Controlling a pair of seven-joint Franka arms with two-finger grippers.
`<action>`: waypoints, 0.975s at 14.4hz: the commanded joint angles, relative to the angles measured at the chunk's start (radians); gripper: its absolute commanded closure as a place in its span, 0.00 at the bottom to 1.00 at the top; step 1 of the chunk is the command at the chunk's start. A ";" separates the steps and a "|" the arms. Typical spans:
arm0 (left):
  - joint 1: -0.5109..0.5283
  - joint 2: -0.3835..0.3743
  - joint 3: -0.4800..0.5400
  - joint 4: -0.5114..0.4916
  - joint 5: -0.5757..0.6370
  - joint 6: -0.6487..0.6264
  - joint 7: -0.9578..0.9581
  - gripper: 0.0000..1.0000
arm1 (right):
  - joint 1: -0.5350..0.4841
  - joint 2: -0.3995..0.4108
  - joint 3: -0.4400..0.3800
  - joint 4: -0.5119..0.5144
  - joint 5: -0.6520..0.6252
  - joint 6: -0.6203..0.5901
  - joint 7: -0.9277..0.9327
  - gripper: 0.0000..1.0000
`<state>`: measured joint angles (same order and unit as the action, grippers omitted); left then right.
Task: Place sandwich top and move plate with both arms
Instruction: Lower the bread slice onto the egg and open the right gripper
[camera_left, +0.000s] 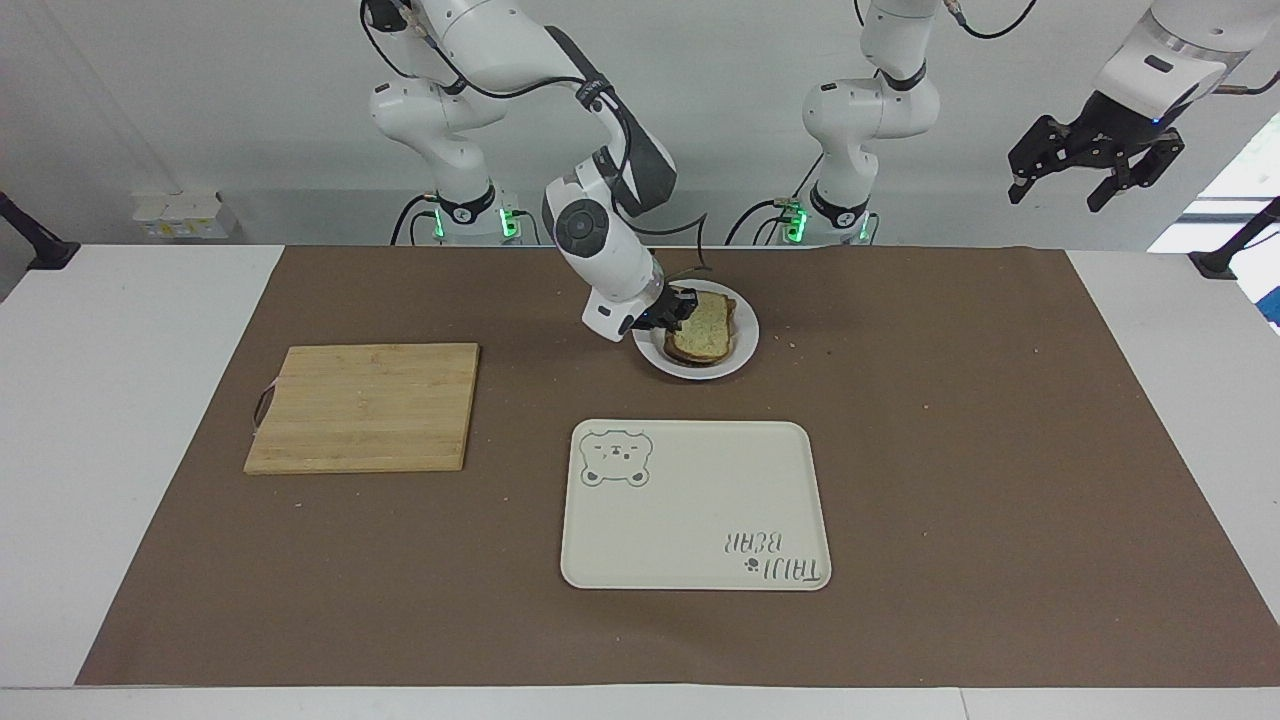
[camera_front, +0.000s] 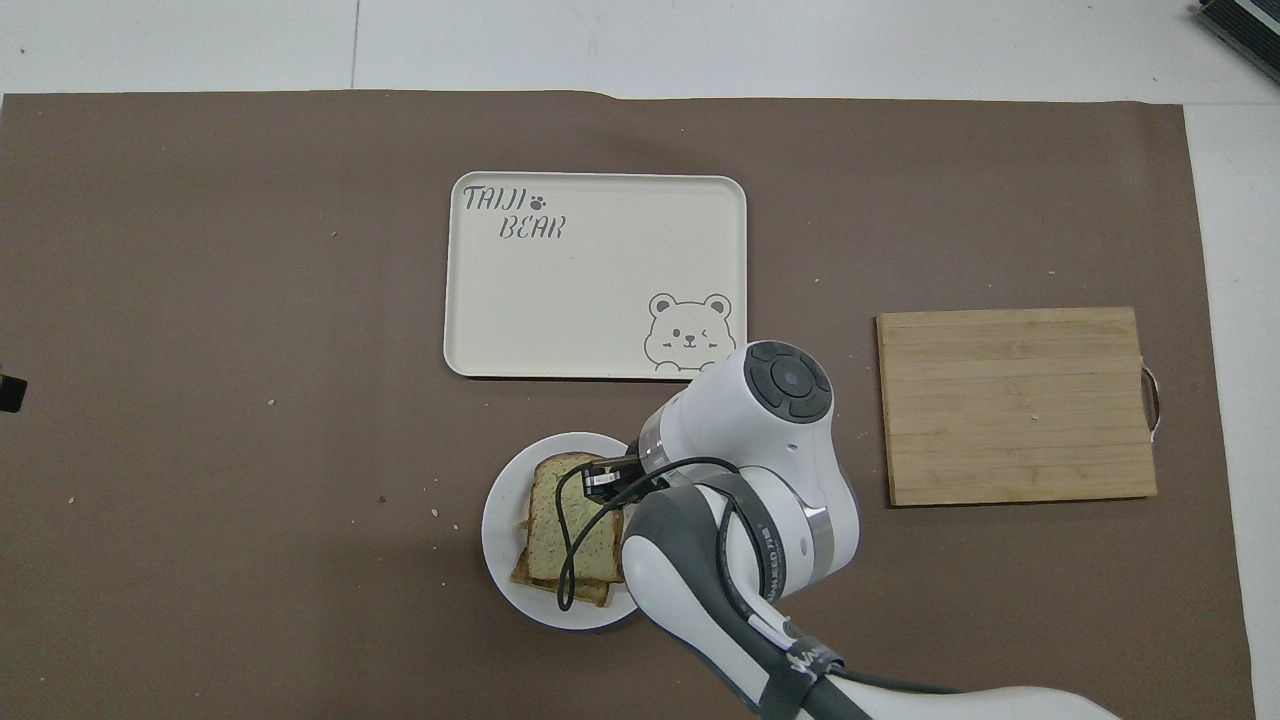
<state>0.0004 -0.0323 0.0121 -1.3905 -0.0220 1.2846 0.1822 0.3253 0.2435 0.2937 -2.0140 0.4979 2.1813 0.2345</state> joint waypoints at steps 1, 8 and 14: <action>-0.016 -0.017 0.009 -0.010 -0.003 -0.011 -0.012 0.00 | -0.022 -0.003 0.002 -0.009 -0.040 0.015 -0.032 0.00; -0.016 -0.018 0.009 -0.013 -0.003 -0.014 -0.013 0.00 | -0.107 -0.073 -0.005 0.026 -0.298 -0.003 -0.032 0.00; -0.016 -0.018 0.009 -0.013 -0.004 -0.013 -0.013 0.00 | -0.262 -0.151 -0.004 0.089 -0.432 -0.121 -0.034 0.00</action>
<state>0.0002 -0.0323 0.0121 -1.3908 -0.0220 1.2817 0.1822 0.0925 0.1095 0.2778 -1.9453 0.0987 2.1067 0.2110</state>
